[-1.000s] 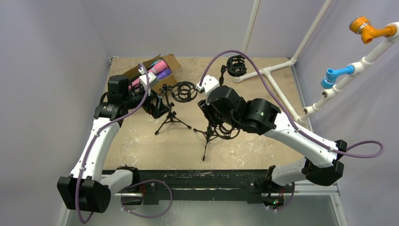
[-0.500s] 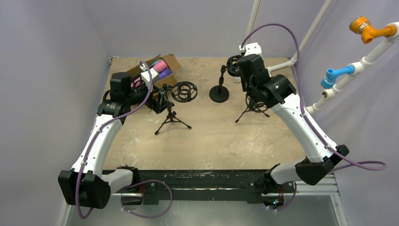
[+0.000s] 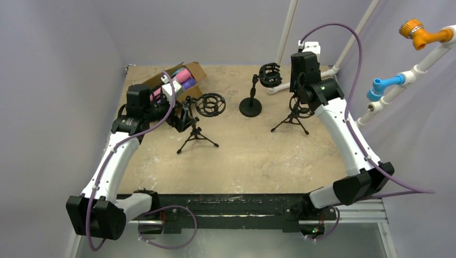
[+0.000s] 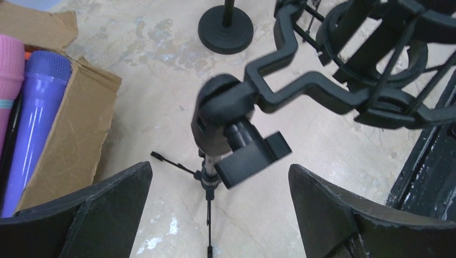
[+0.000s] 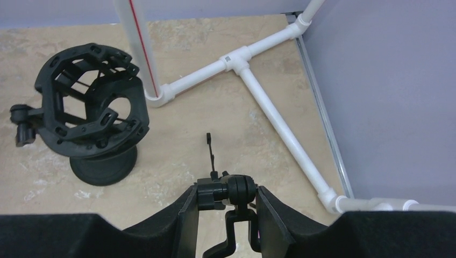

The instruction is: Attach the microphones to the stand

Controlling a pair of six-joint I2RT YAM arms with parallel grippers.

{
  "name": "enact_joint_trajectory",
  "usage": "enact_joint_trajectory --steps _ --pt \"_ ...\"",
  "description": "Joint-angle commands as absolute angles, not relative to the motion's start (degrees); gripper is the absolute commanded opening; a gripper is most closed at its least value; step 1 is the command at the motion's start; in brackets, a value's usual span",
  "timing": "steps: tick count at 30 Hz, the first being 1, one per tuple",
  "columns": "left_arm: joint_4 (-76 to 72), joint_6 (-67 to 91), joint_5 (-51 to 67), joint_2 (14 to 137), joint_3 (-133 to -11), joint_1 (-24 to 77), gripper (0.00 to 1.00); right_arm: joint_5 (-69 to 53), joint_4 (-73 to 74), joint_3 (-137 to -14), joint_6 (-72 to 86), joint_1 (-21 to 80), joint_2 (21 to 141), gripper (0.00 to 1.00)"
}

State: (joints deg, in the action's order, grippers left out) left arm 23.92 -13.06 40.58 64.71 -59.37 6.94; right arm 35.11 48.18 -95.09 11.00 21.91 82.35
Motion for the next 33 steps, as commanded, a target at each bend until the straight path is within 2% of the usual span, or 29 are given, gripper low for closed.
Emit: enact_joint_trajectory --steps 1,3,4,6,7,12,15,18,23,30,33 --pt "30.7 -16.8 41.0 61.6 -61.7 7.4 1.00 34.0 43.7 -96.6 13.1 20.6 82.4 0.47" --pt "35.8 -18.6 40.4 61.2 -63.6 7.3 1.00 34.1 44.0 -98.1 13.0 20.5 83.0 0.65" --pt "38.3 -19.6 40.2 61.1 -64.4 7.3 1.00 34.0 44.0 -99.0 12.6 20.5 83.2 0.79" --pt "42.0 -21.4 39.4 60.7 -65.8 7.2 1.00 34.3 45.0 -100.9 12.1 20.6 83.5 0.94" --pt "43.7 -22.3 39.1 60.5 -66.4 7.1 1.00 33.7 45.5 -102.0 12.1 20.7 83.5 0.97" --pt "49.8 -24.6 40.0 59.9 -69.7 3.9 1.00 35.1 47.3 -109.5 10.2 25.7 83.8 0.99" --pt "51.8 -24.8 40.3 60.7 -72.8 0.3 1.00 37.9 50.7 -117.4 9.0 34.7 86.5 0.99" --pt "53.3 -25.4 40.9 62.9 -75.2 -5.8 1.00 35.3 53.3 -122.2 8.3 44.0 89.5 0.99" --pt "55.0 -29.6 35.1 65.8 -74.3 -6.9 1.00 25.5 53.7 -123.7 5.4 55.8 94.1 0.99" --pt "48.6 -28.3 28.9 68.2 -70.4 -6.9 1.00 24.2 54.0 -124.2 3.7 59.8 99.1 0.99" --pt "47.5 -28.2 28.7 68.6 -69.7 -6.9 0.98 24.9 52.2 -123.3 3.4 59.9 99.0 0.93"
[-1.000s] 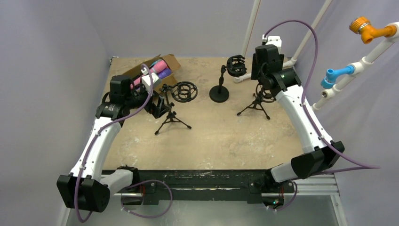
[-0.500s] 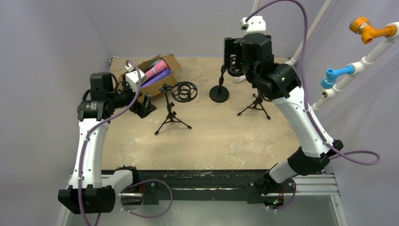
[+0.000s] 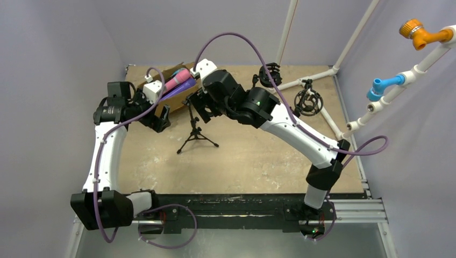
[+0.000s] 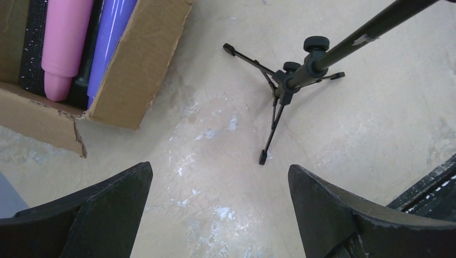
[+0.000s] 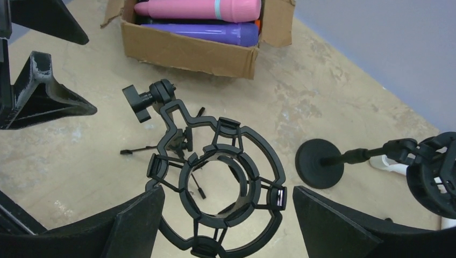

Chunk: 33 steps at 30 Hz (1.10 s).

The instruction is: Attach the microphones to the stand

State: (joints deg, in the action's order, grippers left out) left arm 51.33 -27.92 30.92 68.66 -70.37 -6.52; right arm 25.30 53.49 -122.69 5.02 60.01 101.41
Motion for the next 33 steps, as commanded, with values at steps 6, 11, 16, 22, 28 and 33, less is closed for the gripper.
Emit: enact_joint_trajectory --steps 6,11,16,22,28,33 --pt "46.3 -28.3 27.8 68.6 -67.8 -6.9 0.96 22.5 50.8 -125.7 4.5 59.4 98.4 0.82" --pt "45.9 -28.7 27.7 67.5 -66.2 -6.9 0.96 19.7 50.3 -125.2 5.3 57.1 98.0 0.73" --pt "44.6 -29.5 28.5 67.0 -65.9 -6.9 0.97 18.7 52.9 -124.9 5.2 54.8 100.6 0.66" --pt "46.1 -27.9 28.5 69.4 -68.9 -6.9 0.96 17.3 52.8 -124.5 5.3 53.7 102.2 0.52" --pt "44.9 -27.9 28.0 68.6 -67.9 -6.9 0.96 13.6 53.5 -124.7 4.9 53.4 103.9 0.48" --pt "43.4 -27.7 26.9 69.4 -68.5 -6.9 0.96 14.9 53.2 -125.3 5.0 52.3 104.6 0.19"
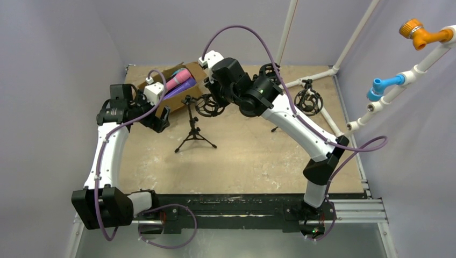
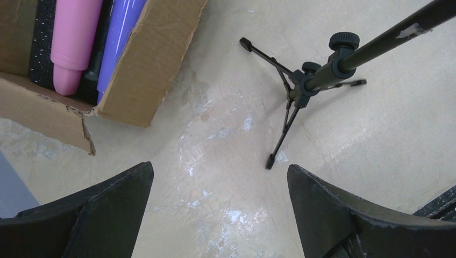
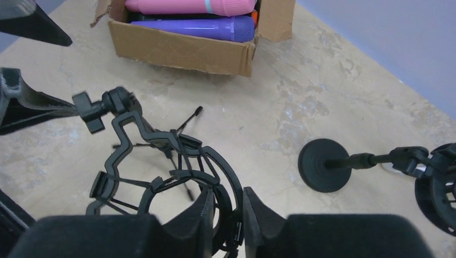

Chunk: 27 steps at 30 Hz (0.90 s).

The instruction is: Attach the microphones to the stand

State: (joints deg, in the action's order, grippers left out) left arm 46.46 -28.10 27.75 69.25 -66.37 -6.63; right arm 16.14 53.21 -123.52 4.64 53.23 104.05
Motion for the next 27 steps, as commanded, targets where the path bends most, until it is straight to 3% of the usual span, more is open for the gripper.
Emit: enact_joint_trajectory --steps 1,4,10,18,24,27 --pt "43.1 -27.7 26.7 69.9 -69.1 -6.9 0.95 15.5 52.7 -125.8 5.0 51.7 104.8 0.11" --pt "42.2 -27.2 25.8 72.4 -71.3 -6.9 0.93 19.2 50.7 -127.9 5.0 49.4 105.6 0.00" --pt "37.7 -26.0 21.5 78.4 -73.9 -6.8 0.83 23.3 48.2 -135.2 2.7 45.6 109.1 0.00" --pt "34.3 -28.7 16.3 84.4 -74.7 -4.9 0.78 32.0 44.8 -137.6 -4.7 45.4 109.9 0.00" --pt "30.2 -30.6 11.5 87.7 -73.6 -2.7 0.72 31.3 45.1 -137.7 -4.6 45.4 112.6 0.00" --pt "28.8 -30.4 9.5 89.4 -73.6 -2.2 0.63 30.3 45.3 -137.8 -3.9 45.4 114.2 0.04"
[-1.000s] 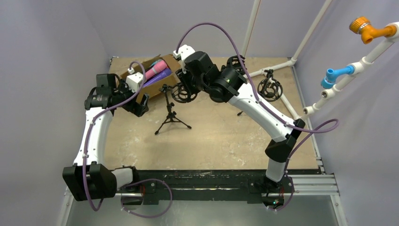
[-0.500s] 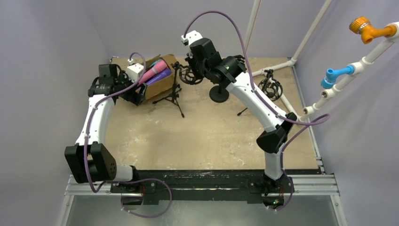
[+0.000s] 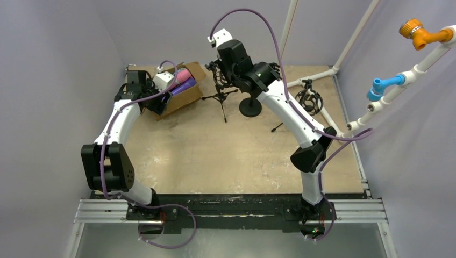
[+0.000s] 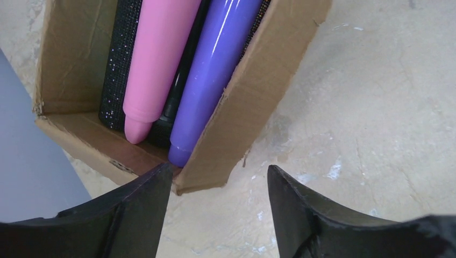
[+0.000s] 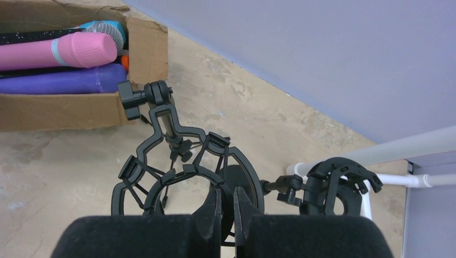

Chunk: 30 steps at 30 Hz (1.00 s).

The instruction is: Attach the microphones to the stand

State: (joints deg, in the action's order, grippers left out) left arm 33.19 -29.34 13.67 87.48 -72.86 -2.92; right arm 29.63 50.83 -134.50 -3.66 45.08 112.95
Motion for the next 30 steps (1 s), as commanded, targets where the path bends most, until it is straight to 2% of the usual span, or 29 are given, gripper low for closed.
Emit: enact_joint_trajectory --steps 1,3,7,10,12,14,15,18,22,30 --pt "28.4 -30.4 8.8 89.9 -73.7 -2.1 0.60 30.0 45.4 -137.9 -3.7 45.3 114.6 0.05" --pt "27.5 -30.4 7.2 90.9 -73.7 -2.0 0.56 28.8 45.6 -138.2 -2.7 44.9 115.3 0.08" --pt "28.0 -30.8 6.5 92.0 -73.7 -1.8 0.47 26.1 46.6 -139.8 -0.5 43.2 116.2 0.20" --pt "29.9 -31.4 7.5 92.4 -73.8 -1.8 0.34 25.0 46.9 -140.2 1.7 42.4 116.4 0.38" --pt "31.7 -31.8 7.9 92.7 -74.0 -1.8 0.19 24.1 47.4 -140.5 2.4 41.9 116.7 0.46" --pt "34.5 -31.8 8.4 92.3 -74.3 -1.9 0.04 23.4 48.1 -140.8 2.9 41.6 117.0 0.58" --pt "35.9 -31.7 9.1 91.6 -74.2 -2.0 0.00 23.4 48.4 -140.7 3.1 41.5 117.0 0.61" --pt "39.0 -31.9 11.4 87.6 -72.1 -2.8 0.00 23.2 48.5 -140.2 3.6 41.2 116.4 0.65" --pt "43.4 -32.9 12.3 82.3 -69.7 -3.6 0.00 23.0 47.8 -140.4 4.4 41.3 114.9 0.76" --pt "49.5 -37.3 10.5 72.1 -62.7 -4.5 0.00 22.2 47.8 -141.7 4.6 41.2 114.2 0.82"
